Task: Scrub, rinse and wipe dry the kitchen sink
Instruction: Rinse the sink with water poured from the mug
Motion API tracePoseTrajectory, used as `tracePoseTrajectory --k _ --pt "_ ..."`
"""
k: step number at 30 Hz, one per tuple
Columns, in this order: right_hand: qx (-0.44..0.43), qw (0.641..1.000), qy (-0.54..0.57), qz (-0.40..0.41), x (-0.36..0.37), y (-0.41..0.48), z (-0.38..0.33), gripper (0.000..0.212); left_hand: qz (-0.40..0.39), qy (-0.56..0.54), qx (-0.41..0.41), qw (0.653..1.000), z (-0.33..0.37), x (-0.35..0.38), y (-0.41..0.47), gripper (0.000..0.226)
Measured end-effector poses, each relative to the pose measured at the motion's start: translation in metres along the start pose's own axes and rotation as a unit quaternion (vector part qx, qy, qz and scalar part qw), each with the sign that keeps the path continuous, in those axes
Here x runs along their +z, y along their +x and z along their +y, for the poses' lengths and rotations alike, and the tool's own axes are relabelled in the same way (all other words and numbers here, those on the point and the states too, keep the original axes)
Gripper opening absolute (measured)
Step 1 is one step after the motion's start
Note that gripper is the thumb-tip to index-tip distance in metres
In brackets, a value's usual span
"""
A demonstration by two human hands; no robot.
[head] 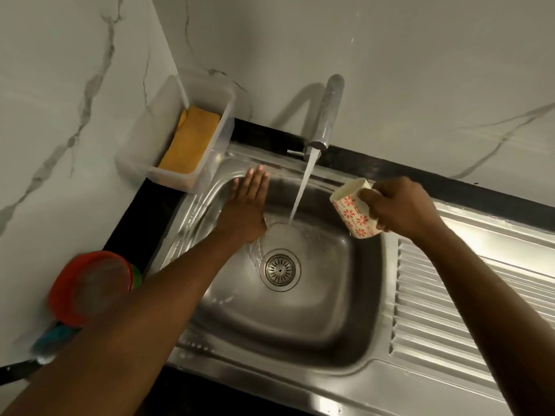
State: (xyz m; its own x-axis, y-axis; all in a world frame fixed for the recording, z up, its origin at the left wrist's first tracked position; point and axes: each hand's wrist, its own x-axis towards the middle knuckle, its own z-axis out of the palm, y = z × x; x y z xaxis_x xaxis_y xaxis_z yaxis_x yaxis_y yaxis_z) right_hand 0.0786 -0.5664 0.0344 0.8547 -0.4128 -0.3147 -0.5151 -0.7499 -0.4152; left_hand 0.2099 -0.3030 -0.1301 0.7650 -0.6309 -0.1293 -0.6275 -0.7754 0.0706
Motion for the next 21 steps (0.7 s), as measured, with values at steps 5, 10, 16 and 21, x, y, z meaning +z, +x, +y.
tracePoseTrajectory --k 5,10,16,21 --pt "-0.035 0.989 -0.134 0.051 0.004 0.002 -0.015 0.036 0.025 -0.016 0.007 1.0 0.009 -0.011 0.01 0.112" --pt "-0.098 0.977 -0.178 0.068 0.018 0.014 -0.064 0.042 -0.011 0.031 0.072 0.997 0.016 -0.016 0.021 0.108" --pt "-0.101 0.963 -0.228 0.106 0.02 -0.007 -0.055 0.041 -0.042 0.007 0.104 0.994 0.015 -0.005 -0.007 0.092" --pt "0.004 0.995 0.063 0.079 0.033 -0.038 -0.014 0.035 -0.039 -0.027 0.062 0.997 0.009 -0.002 -0.027 0.086"
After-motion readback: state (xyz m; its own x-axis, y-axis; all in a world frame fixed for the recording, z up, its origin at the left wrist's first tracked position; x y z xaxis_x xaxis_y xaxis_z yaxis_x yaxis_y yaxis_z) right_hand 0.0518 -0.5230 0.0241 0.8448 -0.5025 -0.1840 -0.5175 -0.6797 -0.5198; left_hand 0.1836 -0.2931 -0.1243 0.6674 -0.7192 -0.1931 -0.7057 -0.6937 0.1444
